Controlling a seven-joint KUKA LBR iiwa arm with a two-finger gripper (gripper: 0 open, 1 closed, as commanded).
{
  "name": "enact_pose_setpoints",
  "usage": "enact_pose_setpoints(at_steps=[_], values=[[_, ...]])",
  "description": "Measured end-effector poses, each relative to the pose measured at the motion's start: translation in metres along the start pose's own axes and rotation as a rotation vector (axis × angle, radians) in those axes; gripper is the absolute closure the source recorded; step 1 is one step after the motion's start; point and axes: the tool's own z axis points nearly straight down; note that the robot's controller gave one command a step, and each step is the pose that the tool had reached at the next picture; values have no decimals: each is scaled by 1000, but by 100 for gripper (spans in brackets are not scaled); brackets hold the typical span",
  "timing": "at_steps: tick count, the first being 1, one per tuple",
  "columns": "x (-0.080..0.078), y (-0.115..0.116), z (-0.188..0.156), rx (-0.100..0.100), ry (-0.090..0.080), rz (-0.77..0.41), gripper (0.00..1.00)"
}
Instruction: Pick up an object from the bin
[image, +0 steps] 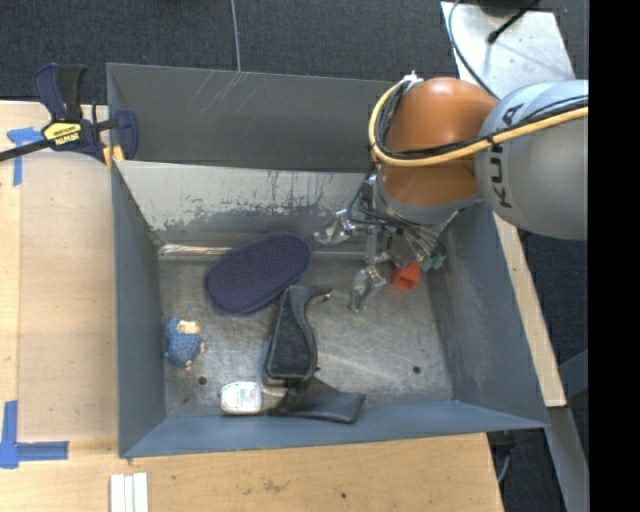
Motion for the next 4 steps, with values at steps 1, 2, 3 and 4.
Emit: enact_pose_setpoints(at_steps=[1,2,3,4], values=[[-26,34,71,7,-1,-111,0],[-29,34,66,7,-14,-110,100],[-13,31,-109,6,-5,-133,100],[-12,32,-103,2,4,-132,0]])
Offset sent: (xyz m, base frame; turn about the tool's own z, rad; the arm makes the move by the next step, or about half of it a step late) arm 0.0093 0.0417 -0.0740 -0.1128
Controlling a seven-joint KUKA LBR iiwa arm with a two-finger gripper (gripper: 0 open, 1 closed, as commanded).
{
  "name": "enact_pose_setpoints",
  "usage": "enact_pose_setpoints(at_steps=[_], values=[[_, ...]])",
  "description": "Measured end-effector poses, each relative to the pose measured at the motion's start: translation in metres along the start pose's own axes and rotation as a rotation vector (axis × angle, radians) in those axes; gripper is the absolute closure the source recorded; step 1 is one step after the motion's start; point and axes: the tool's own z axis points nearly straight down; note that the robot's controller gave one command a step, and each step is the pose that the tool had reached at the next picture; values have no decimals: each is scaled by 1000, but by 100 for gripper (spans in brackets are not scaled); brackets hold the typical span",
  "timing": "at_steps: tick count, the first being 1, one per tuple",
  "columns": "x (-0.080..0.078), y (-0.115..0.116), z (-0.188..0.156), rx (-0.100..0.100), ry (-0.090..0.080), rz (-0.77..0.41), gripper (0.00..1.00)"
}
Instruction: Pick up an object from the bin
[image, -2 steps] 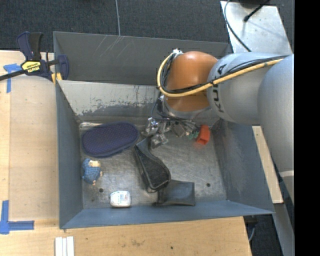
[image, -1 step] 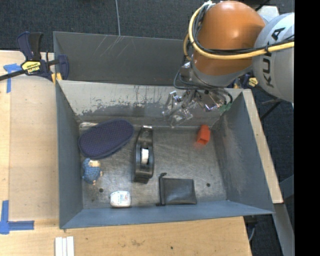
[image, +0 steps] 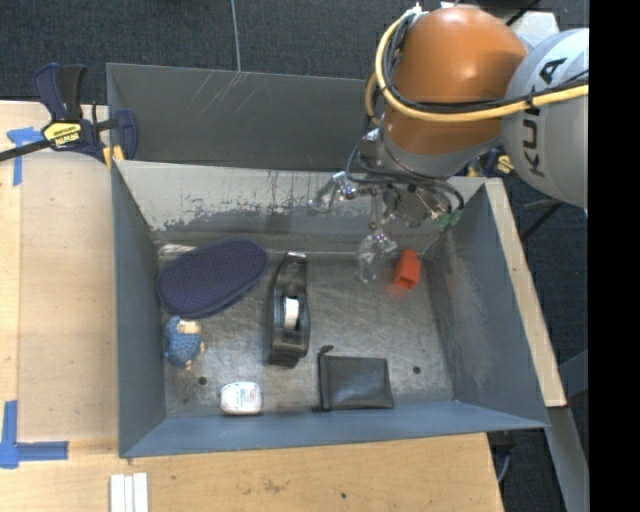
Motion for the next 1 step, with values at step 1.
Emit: enact_pose_setpoints(at_steps=[1], values=[[-15,67,106,-5,8,129,0]])
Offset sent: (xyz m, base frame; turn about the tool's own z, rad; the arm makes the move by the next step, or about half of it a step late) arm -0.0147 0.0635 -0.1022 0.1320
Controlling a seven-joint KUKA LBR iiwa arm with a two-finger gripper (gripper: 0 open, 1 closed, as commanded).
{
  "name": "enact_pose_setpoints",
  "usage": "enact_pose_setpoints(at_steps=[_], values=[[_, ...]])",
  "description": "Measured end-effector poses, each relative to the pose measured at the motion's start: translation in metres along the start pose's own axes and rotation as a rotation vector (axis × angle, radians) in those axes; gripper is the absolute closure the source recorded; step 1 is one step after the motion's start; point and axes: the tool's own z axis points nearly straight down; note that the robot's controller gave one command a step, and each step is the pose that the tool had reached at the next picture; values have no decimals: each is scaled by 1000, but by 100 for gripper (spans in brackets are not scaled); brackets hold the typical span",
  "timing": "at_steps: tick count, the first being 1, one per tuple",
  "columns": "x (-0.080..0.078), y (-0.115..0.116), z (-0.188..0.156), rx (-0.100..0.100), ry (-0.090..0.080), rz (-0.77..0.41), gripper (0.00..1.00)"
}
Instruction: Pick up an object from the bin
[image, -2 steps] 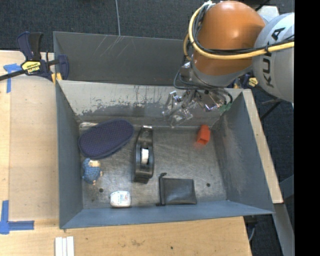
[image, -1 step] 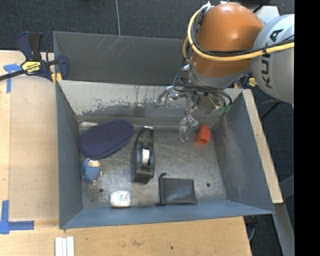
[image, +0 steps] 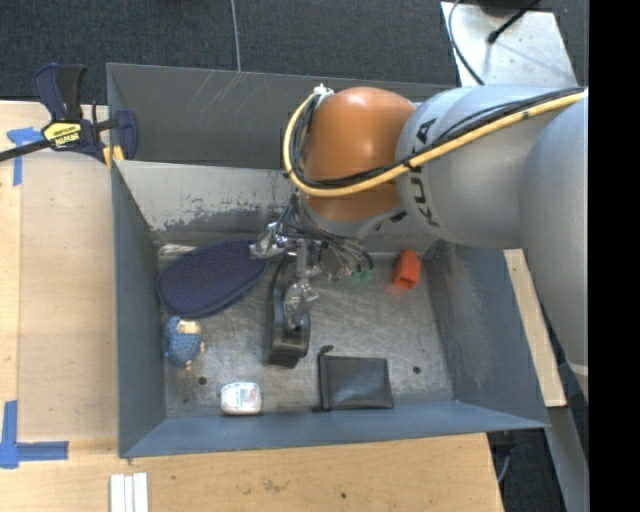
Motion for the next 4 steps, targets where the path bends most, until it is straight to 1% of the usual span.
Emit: enact_pose_setpoints(at_steps=[1,2,3,4], values=[[-17,14,11,6,-27,-46,0],[-45,57,38,3,-10,52,0],[-30,45,62,-7,-33,171,0],[-32,43,59,-3,-45,172,100]])
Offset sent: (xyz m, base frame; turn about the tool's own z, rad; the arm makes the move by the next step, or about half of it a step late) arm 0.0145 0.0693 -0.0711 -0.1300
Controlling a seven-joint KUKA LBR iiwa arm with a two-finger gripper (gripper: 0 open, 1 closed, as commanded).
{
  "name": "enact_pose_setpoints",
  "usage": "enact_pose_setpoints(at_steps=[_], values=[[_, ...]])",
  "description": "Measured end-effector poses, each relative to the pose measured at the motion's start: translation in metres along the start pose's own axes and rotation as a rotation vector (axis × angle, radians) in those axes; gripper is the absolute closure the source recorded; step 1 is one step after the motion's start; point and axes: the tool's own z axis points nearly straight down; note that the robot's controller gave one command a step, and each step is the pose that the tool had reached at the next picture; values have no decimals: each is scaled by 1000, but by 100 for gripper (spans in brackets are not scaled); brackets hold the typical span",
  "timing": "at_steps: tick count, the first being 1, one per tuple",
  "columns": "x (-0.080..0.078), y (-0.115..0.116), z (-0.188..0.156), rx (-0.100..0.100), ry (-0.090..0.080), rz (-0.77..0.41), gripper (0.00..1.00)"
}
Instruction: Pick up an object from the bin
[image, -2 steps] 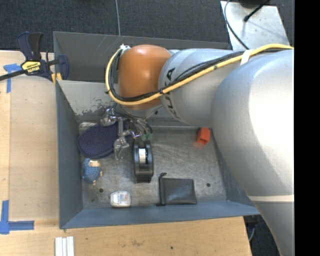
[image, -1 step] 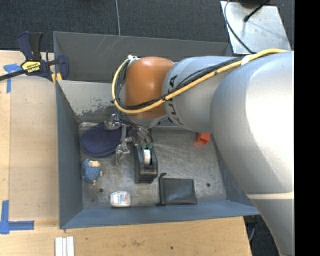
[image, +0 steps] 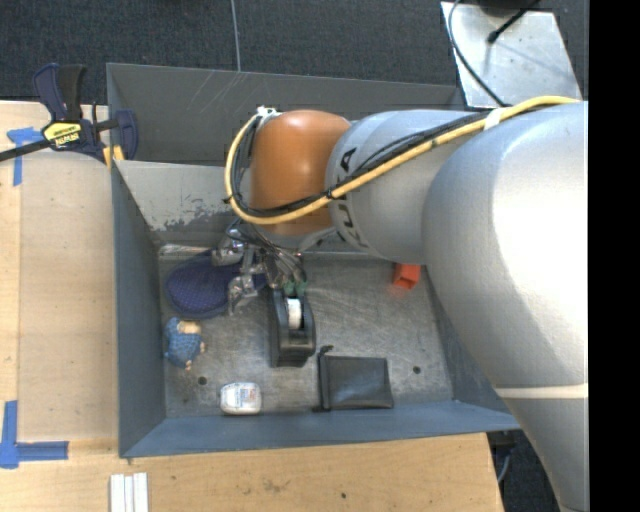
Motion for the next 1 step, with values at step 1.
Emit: enact_pose_setpoints(at_steps=[1], values=[[-16,6,-184,8,26,-73,100]])
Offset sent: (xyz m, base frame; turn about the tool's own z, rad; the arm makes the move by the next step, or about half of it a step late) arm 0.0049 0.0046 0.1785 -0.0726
